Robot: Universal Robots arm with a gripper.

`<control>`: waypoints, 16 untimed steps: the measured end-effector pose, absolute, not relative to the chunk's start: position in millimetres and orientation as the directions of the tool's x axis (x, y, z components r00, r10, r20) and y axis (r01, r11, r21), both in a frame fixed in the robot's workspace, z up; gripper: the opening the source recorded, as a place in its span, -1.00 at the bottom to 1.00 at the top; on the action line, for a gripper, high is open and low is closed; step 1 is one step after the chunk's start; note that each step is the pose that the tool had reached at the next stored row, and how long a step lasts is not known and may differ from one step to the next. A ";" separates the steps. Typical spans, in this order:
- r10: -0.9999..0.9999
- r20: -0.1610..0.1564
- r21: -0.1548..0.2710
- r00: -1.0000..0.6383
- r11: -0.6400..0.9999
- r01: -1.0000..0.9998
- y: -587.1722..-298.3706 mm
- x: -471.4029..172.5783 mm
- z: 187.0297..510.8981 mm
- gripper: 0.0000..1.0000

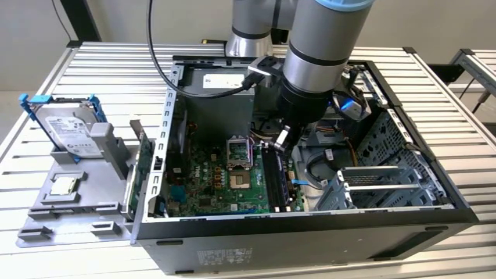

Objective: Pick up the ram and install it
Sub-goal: 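Press down the ram until it locks into place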

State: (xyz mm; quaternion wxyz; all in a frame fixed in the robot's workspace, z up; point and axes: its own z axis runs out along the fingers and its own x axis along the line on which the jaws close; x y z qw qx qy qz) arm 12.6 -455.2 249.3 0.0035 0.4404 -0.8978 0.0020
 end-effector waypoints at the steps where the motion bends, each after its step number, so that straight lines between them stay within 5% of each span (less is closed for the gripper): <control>1: -0.802 0.008 0.000 -0.597 0.597 -0.802 -455.2 12.6 249.3 -1.00; 16: -0.933 0.008 0.000 -0.359 0.359 -0.933 -455.2 12.6 249.3 -1.00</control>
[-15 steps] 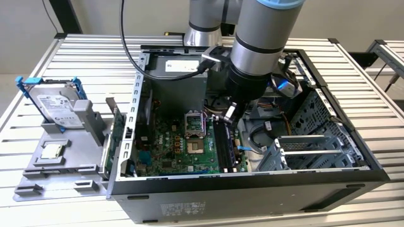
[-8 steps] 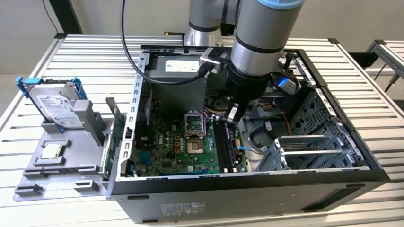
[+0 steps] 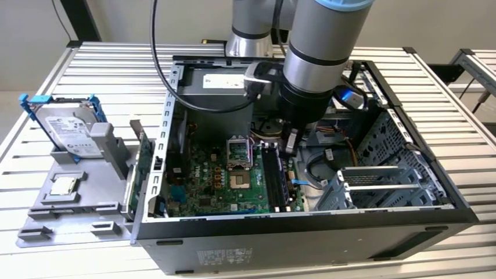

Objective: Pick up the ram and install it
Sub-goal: 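Press down the ram until it locks into place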

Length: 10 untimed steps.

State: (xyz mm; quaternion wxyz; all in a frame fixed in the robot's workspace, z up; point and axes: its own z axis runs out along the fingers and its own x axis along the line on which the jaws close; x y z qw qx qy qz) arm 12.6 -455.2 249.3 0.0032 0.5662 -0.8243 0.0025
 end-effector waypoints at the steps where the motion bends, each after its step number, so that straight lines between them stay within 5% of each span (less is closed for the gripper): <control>1: -0.940 0.008 0.000 -0.342 0.342 -0.940 -455.2 12.6 249.3 -1.00; 10: -0.983 0.008 0.000 -0.182 0.182 -0.983 -455.2 12.6 249.3 -1.00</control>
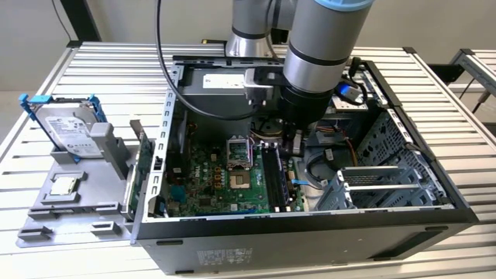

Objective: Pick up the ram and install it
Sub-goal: 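Press down the ram until it locks into place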

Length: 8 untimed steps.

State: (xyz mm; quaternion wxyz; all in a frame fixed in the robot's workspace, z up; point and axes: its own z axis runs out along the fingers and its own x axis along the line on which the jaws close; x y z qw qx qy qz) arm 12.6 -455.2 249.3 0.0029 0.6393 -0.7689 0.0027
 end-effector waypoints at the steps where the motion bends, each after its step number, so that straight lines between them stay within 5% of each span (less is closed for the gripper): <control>1: -0.986 0.008 0.000 -0.165 0.165 -0.986 -455.2 12.6 249.3 -1.00; 8: -0.998 0.007 -0.002 -0.063 0.063 -0.998 -455.2 11.5 249.2 -1.00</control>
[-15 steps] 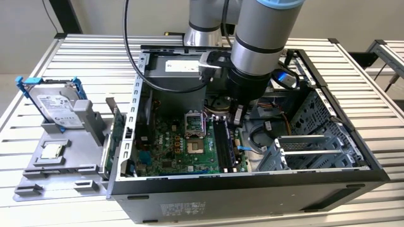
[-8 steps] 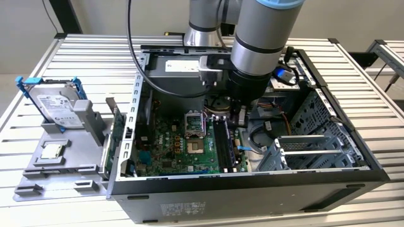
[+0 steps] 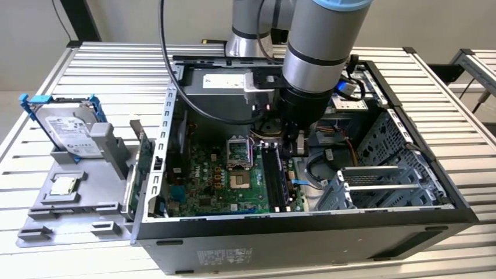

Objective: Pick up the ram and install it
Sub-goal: 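Press down the ram until it locks into place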

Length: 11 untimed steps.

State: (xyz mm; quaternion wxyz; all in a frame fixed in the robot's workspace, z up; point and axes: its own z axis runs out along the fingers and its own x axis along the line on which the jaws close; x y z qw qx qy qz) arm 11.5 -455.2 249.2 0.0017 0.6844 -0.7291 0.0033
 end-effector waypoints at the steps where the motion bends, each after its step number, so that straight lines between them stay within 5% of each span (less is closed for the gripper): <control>1: -0.998 0.007 -0.002 -0.063 0.063 -0.998 -455.2 11.5 249.2 -1.00; 11: -0.998 0.004 -0.002 -0.065 0.065 -0.998 -465.4 11.5 241.5 -1.00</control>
